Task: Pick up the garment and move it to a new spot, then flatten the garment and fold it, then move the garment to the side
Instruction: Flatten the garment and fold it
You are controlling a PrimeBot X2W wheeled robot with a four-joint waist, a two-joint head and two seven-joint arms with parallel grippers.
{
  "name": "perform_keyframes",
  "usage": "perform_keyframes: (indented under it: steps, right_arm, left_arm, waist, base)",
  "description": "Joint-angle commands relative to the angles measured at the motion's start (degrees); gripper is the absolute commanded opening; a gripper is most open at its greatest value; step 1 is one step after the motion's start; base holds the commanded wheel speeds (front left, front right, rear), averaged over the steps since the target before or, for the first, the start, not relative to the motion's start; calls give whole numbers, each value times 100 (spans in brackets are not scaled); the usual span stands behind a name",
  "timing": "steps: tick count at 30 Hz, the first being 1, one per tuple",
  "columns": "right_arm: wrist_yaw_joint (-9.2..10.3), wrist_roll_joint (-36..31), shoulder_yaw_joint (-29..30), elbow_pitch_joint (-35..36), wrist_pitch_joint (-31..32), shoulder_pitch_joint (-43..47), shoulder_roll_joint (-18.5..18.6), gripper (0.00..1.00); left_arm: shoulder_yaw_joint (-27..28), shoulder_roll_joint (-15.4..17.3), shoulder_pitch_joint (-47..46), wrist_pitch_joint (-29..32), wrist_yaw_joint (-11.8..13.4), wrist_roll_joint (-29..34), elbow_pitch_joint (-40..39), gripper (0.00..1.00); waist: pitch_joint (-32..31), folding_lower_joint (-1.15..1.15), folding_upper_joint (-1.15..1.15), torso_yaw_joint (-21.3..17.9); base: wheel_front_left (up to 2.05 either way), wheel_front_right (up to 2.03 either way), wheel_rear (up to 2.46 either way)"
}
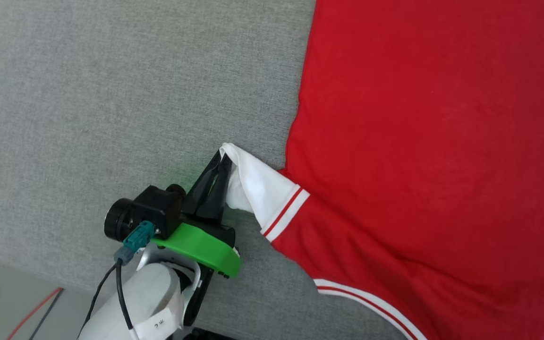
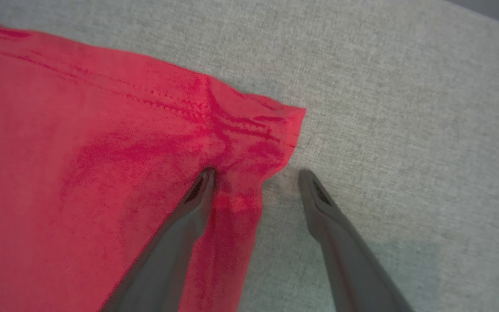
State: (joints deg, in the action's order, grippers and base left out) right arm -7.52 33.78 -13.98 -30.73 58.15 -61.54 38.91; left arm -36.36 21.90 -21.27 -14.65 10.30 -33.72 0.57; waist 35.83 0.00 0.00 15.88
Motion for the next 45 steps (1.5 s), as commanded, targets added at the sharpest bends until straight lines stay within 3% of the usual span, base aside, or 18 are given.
perform_keyframes:
  steps: [1, 2, 3, 10, 18, 26, 27, 29, 35, 40, 45]
  right_arm:
    - [3, 140, -168, -177, 32, 409, -85, 100]
    - [3, 170, -186, -171, -11, 445, -66, 39]
    - [3, 210, -212, -145, -82, 478, -51, 0]
    - [3, 491, -204, 49, -874, 399, -60, 0]
    - [3, 1221, -573, 667, -1597, 1094, 465, 0]
    - [3, 1849, -577, 1778, -2202, 2768, 1322, 0]
    - [3, 2011, -203, 2142, -2496, 3983, 1566, 0]
    - [3, 2068, -4, 2248, -2583, 4510, 1581, 0]
    - [3, 2137, 591, 2504, -2756, 6122, 1263, 0]
    - [3, 2025, 882, 2432, -2798, 7266, 606, 0]
    - [3, 1917, 848, 2219, -2794, 7725, 83, 0]
  left_arm:
    - [55, -25, -103, -35, -31, 65, 27, 0]
    - [70, -31, -87, -35, -39, 70, 33, 0]
    - [60, -26, -58, -35, -65, 57, 60, 0]
    - [148, 14, 150, -35, -60, 45, 192, 0]
    - [216, 166, 555, -29, 3, -51, 421, 0]
    - [386, 365, 1082, -22, 193, -231, 401, 0]
    - [446, 475, 1374, -14, 289, -308, 323, 0]
    - [477, 519, 1473, -14, 327, -333, 292, 0]
    - [516, 610, 1636, -11, 389, -371, 208, 0]
    - [500, 592, 1589, -6, 422, -341, 156, 0]
    - [463, 548, 1533, -6, 442, -312, 154, 0]
  waist:
    - [41, 0, 0, 89]
    - [12, 0, 0, 79]
    - [-36, 0, 0, 61]
    - [-512, 0, 0, -153]
    - [-1419, 0, 0, -507]
    - [-2097, 0, 0, -976]
    - [-2348, 0, 0, -1184]
    - [-2416, 0, 0, -1256]
    - [-2467, 0, 0, -1349]
    - [-2363, 0, 0, -1283]
    - [-2323, 0, 0, -1244]
  base:
    - [0, 0, 0]
    - [0, 0, 0]
    - [0, 0, 0]
    - [0, 0, 0]
    - [0, 0, 0]
    - [0, 0, 0]
    - [0, 0, 0]
    - [0, 0, 0]
    - [0, 0, 0]
    - [0, 0, 0]
    - [0, 0, 0]
